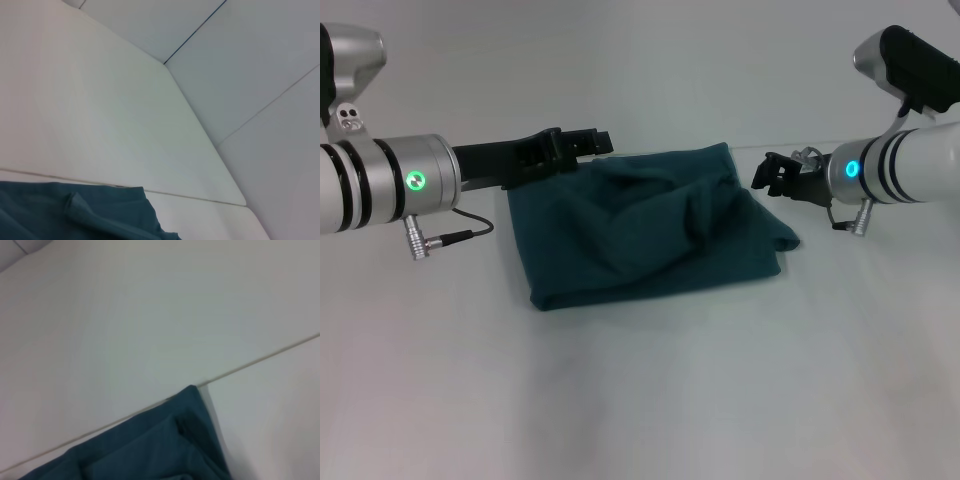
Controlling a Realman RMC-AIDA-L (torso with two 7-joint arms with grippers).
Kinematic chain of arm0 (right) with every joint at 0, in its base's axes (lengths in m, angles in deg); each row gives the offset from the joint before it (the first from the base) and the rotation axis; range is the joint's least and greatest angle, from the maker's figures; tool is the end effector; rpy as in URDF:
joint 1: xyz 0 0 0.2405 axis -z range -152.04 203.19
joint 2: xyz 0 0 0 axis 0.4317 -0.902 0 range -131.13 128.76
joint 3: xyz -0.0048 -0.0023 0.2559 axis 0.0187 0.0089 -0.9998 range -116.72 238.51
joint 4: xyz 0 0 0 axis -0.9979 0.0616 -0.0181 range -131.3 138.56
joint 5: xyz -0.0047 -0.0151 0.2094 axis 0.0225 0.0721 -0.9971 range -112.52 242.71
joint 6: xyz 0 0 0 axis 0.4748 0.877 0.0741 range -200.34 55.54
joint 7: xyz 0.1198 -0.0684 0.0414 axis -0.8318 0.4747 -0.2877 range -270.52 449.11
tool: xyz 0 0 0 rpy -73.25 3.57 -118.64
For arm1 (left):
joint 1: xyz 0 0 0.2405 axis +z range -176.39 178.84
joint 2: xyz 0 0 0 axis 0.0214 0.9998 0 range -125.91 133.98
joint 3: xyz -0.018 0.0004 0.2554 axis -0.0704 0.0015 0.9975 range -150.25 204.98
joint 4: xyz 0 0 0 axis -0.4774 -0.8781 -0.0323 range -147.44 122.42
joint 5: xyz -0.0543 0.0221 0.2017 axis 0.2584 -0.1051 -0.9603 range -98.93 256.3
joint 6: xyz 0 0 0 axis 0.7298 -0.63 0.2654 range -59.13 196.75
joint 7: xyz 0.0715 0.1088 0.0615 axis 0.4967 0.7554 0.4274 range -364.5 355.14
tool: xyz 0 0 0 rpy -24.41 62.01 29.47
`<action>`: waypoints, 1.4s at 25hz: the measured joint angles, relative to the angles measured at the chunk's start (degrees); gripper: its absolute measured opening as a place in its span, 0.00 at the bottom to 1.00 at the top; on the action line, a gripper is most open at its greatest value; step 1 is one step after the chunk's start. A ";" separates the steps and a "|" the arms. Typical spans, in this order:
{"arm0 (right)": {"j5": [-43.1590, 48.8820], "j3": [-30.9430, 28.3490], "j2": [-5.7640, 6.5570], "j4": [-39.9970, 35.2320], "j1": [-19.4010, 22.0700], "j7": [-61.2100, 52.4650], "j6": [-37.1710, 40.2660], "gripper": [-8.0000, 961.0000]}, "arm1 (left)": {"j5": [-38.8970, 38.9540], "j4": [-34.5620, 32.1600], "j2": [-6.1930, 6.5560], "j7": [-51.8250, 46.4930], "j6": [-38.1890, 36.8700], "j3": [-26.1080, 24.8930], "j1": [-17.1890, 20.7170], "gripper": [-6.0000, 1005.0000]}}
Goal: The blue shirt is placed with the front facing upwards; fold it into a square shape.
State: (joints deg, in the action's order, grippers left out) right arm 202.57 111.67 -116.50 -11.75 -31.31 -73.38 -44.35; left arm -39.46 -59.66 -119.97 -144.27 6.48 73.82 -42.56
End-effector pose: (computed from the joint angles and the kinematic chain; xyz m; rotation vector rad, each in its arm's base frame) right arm 0.2403 0.4798 -0.0220 -1.6532 1.6764 0.3832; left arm -0.1696 0.4326 -0.0077 -2.1994 -1.5242 -0.7845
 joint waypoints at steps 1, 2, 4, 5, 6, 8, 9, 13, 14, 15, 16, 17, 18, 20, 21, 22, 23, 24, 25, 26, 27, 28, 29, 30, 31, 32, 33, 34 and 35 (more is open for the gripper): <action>-0.01 -0.05 0.15 -0.29 0.17 0.00 0.73 0.33 | 0.01 0.18 0.02 -0.16 0.07 0.01 -0.03 0.63; -0.02 -0.07 0.28 -0.59 0.34 0.00 1.49 0.32 | 0.01 0.24 0.03 -0.25 0.08 0.01 -0.05 0.63; -0.02 -0.20 0.95 -1.45 0.78 0.00 3.65 0.30 | 0.01 0.52 0.16 -0.63 0.49 0.03 -0.10 0.63; -0.02 -0.26 1.40 -1.93 1.02 0.00 5.10 0.29 | -0.03 0.60 0.21 -0.81 0.68 0.04 -0.10 0.63; -0.02 -0.30 1.83 -2.38 1.21 0.00 6.62 0.28 | -0.14 0.67 0.36 -1.12 0.97 0.04 -0.11 0.63; -0.02 -0.31 3.00 -3.81 1.72 0.00 10.52 0.26 | -0.37 0.98 0.75 -1.83 1.16 0.05 -0.16 0.63; -0.02 -0.31 3.64 -4.51 1.91 0.16 12.70 0.26 | -0.48 1.41 1.16 -2.42 1.17 0.15 -0.27 0.63; 0.02 -0.27 5.75 -7.06 2.10 2.43 20.54 0.26 | -0.67 3.24 2.97 -5.26 1.16 1.96 -0.65 0.63; 0.10 -0.24 6.25 -8.10 2.11 3.07 23.00 0.28 | -0.69 3.41 3.23 -5.87 1.14 2.48 -0.66 0.63; 0.19 -0.17 6.59 -8.88 2.13 3.61 24.88 0.30 | -0.69 3.50 3.35 -6.17 1.08 2.70 -0.65 0.63; 0.30 -0.07 6.99 -9.90 2.16 4.20 27.09 0.32 | -0.70 3.52 3.38 -6.26 0.99 2.75 -0.62 0.63; 0.32 -0.02 7.26 -10.71 2.16 4.66 29.04 0.34 | -0.71 3.54 3.41 -6.36 0.87 2.78 -0.57 0.63; 0.34 -0.01 7.56 -11.52 2.16 5.08 31.07 0.36 | -0.71 3.54 3.44 -6.40 0.83 2.77 -0.56 0.63; 0.34 -0.16 8.12 -12.76 2.16 5.53 33.91 0.44 | -0.73 3.55 3.50 -6.45 0.76 2.78 -0.54 0.63; 0.33 -0.26 8.36 -13.21 2.15 5.62 35.05 0.49 | -0.73 3.55 3.51 -6.46 0.76 2.78 -0.54 0.63; 0.33 -0.34 8.55 -13.55 2.15 5.66 35.92 0.54 | -0.74 3.55 3.52 -6.49 0.80 2.74 -0.51 0.63; 0.26 -0.35 8.64 -13.82 2.13 5.99 36.61 0.59 | -0.75 3.55 3.54 -6.59 0.94 2.61 -0.45 0.63; 0.19 -0.37 8.68 -14.05 2.06 6.44 37.38 0.64 | -0.76 3.55 3.57 -6.74 1.12 2.51 -0.37 0.63; 0.07 -0.36 8.67 -14.20 1.90 7.28 38.31 0.72 | -0.77 3.56 3.66 -6.95 1.30 2.36 -0.28 0.63; -0.05 -0.38 8.60 -14.26 1.69 8.28 39.01 0.80 | -0.78 3.55 3.80 -7.18 1.49 2.19 -0.16 0.63; -0.14 -0.39 8.43 -14.25 1.44 9.28 39.74 0.88 | -0.78 3.55 3.90 -7.35 1.53 2.13 -0.10 0.63; -0.18 -0.39 8.26 -14.26 1.26 9.89 39.89 0.89 | -0.78 3.55 4.07 -7.56 1.60 2.03 -0.01 0.63; -0.24 -0.39 8.02 -14.28 1.07 10.61 39.97 0.89 | -0.78 3.56 4.20 -7.69 1.60 1.97 0.05 0.63; -0.51 -0.38 7.71 -14.34 0.94 11.50 39.73 0.89 | -0.78 3.56 4.24 -7.83 1.60 1.96 0.12 0.63; -0.95 -0.38 7.34 -14.53 0.89 12.24 39.45 0.90 | -0.78 3.55 4.27 -7.93 1.60 1.94 0.18 0.63; -1.46 -0.39 7.05 -14.74 0.87 13.08 39.10 0.90 | -0.78 3.55 4.27 -7.98 1.59 1.95 0.22 0.63; -2.03 -0.38 6.66 -14.93 0.86 13.85 38.72 0.90 | -0.78 3.56 4.29 -8.05 1.52 1.99 0.26 0.63; -2.45 -0.38 6.37 -15.01 0.82 14.32 38.24 0.91 | -0.78 3.58 4.32 -8.13 1.43 2.08 0.28 0.63; -2.67 -0.37 6.16 -15.07 0.76 14.57 37.65 0.91 | -0.78 3.61 4.36 -8.29 1.20 2.32 0.28 0.63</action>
State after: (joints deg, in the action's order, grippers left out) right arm 199.90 111.30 -110.34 -26.83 -30.55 -58.81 -6.69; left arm -40.23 -56.05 -115.62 -152.56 7.69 76.15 -42.27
